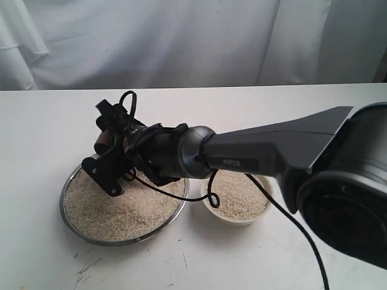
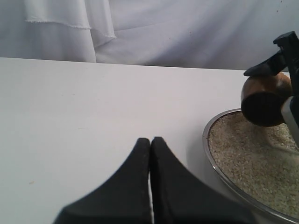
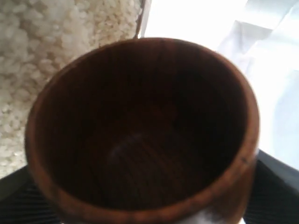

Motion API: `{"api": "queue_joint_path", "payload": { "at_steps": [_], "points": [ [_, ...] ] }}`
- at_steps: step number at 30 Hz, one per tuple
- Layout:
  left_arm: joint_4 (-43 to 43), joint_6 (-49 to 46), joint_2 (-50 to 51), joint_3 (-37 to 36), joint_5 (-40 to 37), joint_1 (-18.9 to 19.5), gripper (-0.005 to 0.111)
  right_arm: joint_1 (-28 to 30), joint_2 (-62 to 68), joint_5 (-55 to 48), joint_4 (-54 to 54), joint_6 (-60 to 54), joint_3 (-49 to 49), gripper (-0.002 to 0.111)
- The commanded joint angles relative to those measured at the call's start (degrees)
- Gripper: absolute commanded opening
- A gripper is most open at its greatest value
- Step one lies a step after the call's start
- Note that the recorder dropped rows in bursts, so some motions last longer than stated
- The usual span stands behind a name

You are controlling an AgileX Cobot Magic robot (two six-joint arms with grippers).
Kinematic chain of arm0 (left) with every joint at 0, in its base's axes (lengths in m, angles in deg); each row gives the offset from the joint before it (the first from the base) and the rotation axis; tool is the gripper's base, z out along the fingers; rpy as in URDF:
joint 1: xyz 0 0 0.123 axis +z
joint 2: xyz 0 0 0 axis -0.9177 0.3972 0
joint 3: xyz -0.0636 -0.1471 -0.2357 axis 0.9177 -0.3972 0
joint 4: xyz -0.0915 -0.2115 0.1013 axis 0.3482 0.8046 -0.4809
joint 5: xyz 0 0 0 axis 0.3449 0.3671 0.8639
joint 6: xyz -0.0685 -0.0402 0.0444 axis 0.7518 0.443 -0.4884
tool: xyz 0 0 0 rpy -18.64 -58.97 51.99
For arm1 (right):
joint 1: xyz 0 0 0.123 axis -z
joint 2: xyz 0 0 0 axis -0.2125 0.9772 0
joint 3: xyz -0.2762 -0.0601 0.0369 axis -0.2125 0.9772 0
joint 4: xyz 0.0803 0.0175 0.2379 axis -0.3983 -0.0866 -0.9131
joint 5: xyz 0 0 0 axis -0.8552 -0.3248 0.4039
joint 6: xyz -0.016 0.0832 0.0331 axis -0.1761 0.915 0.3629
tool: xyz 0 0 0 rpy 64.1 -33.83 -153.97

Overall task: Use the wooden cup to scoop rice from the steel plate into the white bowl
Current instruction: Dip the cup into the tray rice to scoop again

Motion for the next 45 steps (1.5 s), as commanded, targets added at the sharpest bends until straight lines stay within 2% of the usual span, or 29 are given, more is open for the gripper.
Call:
{"api": "queue_joint_path", "payload": {
  "at_steps": [1,20,34,45],
  "points": [
    [-0.03,-0.01,-0.24,-0.28,0.37,-0.16,0.0,-0.35,1.61,-3.41,0.86,-6.92,-2.66,0.0],
    [-0.03,-0.01,-0.24,-0.28,0.37,-0.16,0.0,-0.67,5.08,3.79,0.52,-13.04,-3.74,0.0],
    [-0.03,-0.01,-0.24,-0.28,0.37,-0.16,0.0,-0.67,1.9,4.3,-15.2,-16.28,2.07,0.0],
    [-0.03,-0.01,-0.24,-0.28,0.37,-0.16,0.0,-0.67,0.01,5.73,-30.69,-18.0,2.64,0.0]
  ]
}}
